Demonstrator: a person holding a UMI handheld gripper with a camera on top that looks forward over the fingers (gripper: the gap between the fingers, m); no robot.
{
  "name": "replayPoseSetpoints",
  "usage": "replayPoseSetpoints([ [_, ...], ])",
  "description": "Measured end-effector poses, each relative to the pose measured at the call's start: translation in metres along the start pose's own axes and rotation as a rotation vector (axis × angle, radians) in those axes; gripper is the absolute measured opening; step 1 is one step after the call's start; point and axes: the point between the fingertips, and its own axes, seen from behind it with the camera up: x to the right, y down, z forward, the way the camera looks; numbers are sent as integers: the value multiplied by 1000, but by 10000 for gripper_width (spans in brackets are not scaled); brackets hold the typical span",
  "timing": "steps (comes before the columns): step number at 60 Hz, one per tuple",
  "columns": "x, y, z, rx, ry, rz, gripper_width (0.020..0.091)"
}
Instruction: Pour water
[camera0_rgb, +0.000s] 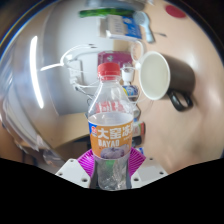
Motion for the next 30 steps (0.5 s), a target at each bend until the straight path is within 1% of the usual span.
replayPoseSetpoints([
  [4,-22,-1,3,-55,-95,254,403],
  [10,-43,-4,2,-86,-172,450,403],
  [19,-63,-18,-1,-89,-239,644,402],
  [30,-64,-32,-6,-64,-260,700,403],
])
